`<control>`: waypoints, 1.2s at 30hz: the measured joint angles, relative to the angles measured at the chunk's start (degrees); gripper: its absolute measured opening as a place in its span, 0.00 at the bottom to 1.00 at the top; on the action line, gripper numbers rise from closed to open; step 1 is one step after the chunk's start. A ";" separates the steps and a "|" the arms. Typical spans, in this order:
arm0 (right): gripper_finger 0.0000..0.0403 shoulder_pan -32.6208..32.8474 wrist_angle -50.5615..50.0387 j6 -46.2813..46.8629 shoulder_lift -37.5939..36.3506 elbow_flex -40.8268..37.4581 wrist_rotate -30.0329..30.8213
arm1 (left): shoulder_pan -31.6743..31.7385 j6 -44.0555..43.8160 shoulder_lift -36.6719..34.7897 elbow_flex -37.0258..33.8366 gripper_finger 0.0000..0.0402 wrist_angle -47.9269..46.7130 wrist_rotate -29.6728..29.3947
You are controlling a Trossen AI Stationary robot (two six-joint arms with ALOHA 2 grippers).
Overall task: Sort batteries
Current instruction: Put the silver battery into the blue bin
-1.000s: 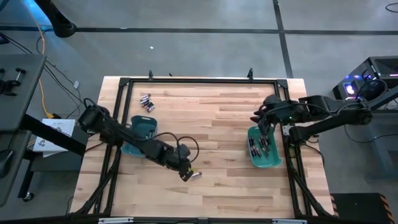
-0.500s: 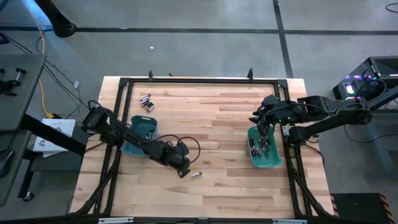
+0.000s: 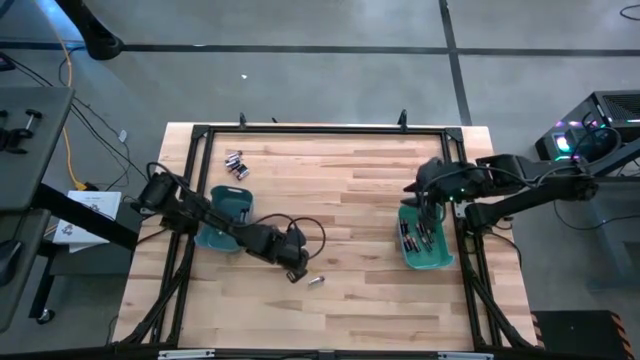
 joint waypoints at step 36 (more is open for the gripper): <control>0.17 1.10 61.65 -15.24 12.67 -19.68 -22.25 | 7.31 26.85 -3.48 33.02 0.07 0.74 -0.88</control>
